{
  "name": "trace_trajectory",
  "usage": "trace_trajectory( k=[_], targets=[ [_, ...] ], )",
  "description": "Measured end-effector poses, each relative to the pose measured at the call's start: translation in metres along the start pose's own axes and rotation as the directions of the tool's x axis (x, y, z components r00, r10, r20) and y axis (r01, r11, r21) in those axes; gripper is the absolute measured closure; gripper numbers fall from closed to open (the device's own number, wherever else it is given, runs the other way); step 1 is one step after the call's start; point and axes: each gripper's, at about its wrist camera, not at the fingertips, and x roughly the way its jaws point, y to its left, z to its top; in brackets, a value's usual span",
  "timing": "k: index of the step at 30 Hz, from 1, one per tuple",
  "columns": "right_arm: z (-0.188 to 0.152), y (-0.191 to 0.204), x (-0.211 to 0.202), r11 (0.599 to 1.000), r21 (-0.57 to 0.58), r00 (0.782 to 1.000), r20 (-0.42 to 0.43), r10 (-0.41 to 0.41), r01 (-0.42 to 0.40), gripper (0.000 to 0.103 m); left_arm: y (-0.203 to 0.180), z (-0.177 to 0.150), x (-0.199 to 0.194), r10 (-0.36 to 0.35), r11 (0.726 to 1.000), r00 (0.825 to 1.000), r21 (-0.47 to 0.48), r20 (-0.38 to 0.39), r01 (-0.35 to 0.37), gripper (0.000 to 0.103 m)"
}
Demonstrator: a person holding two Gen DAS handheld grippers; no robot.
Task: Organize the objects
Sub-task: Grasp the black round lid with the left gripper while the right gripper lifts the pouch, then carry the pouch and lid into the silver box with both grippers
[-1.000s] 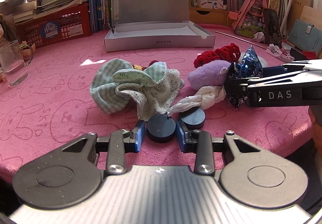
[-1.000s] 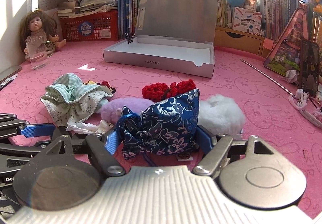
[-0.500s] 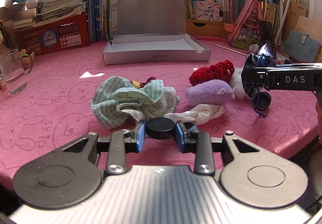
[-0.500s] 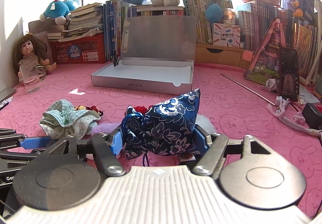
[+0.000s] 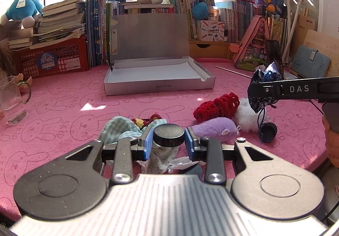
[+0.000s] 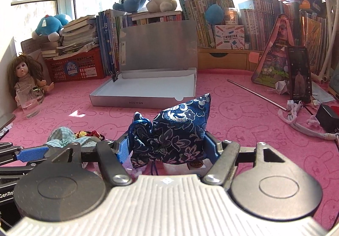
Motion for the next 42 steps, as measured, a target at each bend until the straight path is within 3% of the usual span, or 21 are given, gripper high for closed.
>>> trace_trajectory(
  k=[18, 42],
  targets=[
    [0.062, -0.029, 0.020, 0.995, 0.092, 1.000, 0.010, 0.025, -0.026, 0.032, 0.035, 0.088, 0.030, 0.024, 0.999, 0.997, -0.037, 0.072, -0.022, 0.066],
    [0.113, -0.049, 0.110, 0.981, 0.190, 0.991, -0.110, 0.071, -0.049, 0.033, 0.076, 0.141, 0.158, 0.046, 0.992, 0.998, -0.114, -0.051, -0.051, 0.066]
  ],
)
